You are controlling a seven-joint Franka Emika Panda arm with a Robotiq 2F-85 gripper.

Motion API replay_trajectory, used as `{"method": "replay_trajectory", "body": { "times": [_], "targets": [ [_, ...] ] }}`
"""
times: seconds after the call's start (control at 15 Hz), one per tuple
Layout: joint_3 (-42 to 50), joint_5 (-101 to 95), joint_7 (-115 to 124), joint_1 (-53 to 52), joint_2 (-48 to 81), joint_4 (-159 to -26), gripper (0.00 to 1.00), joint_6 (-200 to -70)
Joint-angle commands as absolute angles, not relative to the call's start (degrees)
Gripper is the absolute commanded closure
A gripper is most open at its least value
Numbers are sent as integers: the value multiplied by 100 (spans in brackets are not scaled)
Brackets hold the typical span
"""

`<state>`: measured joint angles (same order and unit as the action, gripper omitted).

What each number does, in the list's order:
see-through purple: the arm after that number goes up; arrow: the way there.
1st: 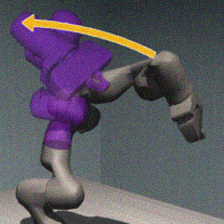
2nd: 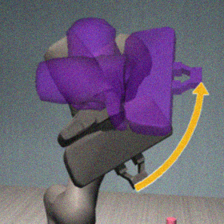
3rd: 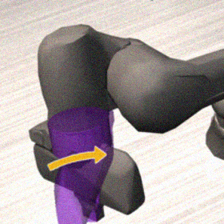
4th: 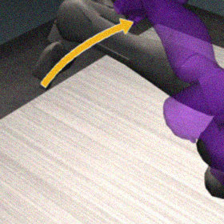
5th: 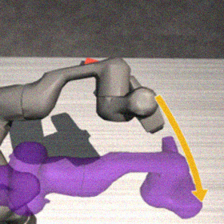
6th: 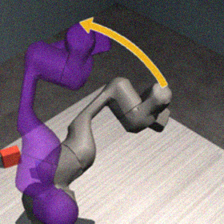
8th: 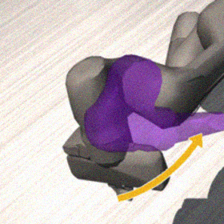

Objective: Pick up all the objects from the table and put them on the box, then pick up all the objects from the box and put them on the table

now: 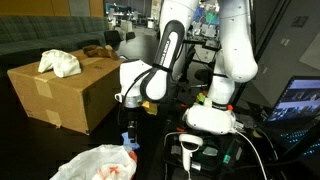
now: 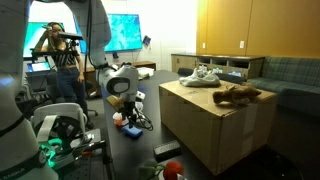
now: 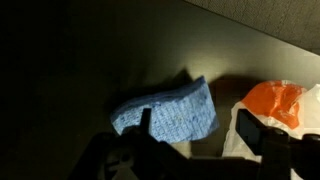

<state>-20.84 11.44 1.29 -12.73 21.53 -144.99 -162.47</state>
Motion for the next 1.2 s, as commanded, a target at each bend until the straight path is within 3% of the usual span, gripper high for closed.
{"method": "replay_trajectory", "body": {
  "times": [0.0, 0.47, 1.13],
  "targets": [
    [-1657, 750, 876, -1752, 1287, -14928, 0, -16172],
    [-1314, -183, 1463, -1774, 352, -14693, 0, -15314],
    [-1704, 117, 428, -1778, 1295, -13347, 0, -15664]
  ]
}}
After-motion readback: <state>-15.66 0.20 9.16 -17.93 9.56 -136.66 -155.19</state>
